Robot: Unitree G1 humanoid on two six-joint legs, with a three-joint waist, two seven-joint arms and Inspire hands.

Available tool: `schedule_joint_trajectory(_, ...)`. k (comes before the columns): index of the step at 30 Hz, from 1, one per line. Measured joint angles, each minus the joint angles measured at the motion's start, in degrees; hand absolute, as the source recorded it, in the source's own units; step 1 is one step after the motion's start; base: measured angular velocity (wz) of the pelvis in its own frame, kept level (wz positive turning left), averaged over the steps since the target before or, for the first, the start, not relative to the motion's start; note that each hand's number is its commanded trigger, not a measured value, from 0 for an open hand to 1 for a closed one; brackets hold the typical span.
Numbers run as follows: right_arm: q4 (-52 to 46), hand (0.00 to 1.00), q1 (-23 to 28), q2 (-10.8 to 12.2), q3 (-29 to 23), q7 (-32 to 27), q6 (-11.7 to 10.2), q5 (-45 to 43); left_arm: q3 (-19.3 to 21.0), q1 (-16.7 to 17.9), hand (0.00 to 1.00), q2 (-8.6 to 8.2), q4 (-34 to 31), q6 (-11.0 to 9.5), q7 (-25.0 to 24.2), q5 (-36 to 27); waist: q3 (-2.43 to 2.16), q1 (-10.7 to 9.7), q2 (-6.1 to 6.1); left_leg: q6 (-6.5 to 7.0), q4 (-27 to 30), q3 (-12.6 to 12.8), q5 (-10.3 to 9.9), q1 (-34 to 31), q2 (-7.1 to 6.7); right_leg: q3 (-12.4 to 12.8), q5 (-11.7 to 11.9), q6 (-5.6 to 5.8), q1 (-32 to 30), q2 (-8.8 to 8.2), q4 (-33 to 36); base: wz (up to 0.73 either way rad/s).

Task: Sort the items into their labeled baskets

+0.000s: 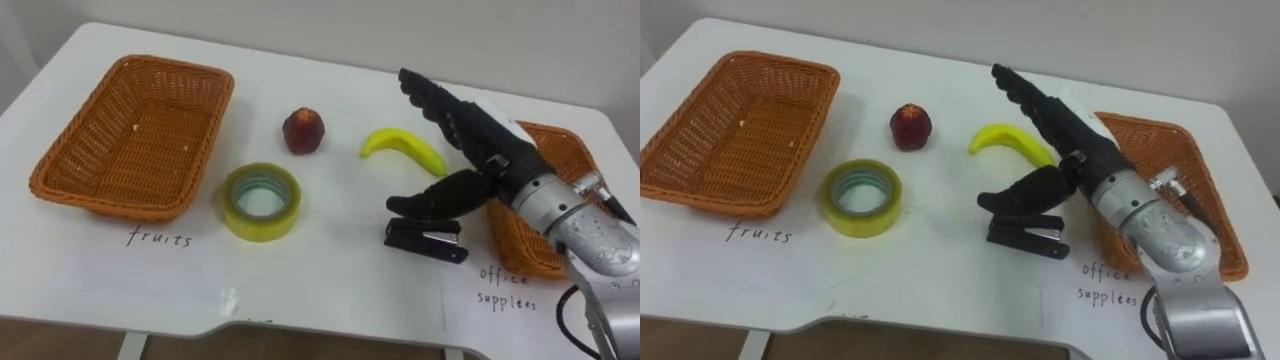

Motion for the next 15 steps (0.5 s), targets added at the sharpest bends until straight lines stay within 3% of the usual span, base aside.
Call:
schedule_joint_trajectory(5,0.0,0.00,0.0,0.0,0.1,2.6,1.2,-0.2,0.0,0.0,0.00,0.20,0.0,0.6,0.0,0.0,-0.16,0.1,-0.37,0.00,0.0,0.0,0.0,0.2,0.00,0.1,0.0,0.00,0.2,-0.03,0.0,0.00)
schedule_joint_trajectory(15,2.0,0.00,0.0,-1.8,1.3,6.6,3.8,-7.3,-0.5,-0.2,0.00,0.62,0.0,1.5,1.4,0.0,0.05,0.5,-0.51,-0.04,0.0,0.1,0.0,0.1,0.04,0.1,0.0,0.00,0.0,0.03,0.0,0.00)
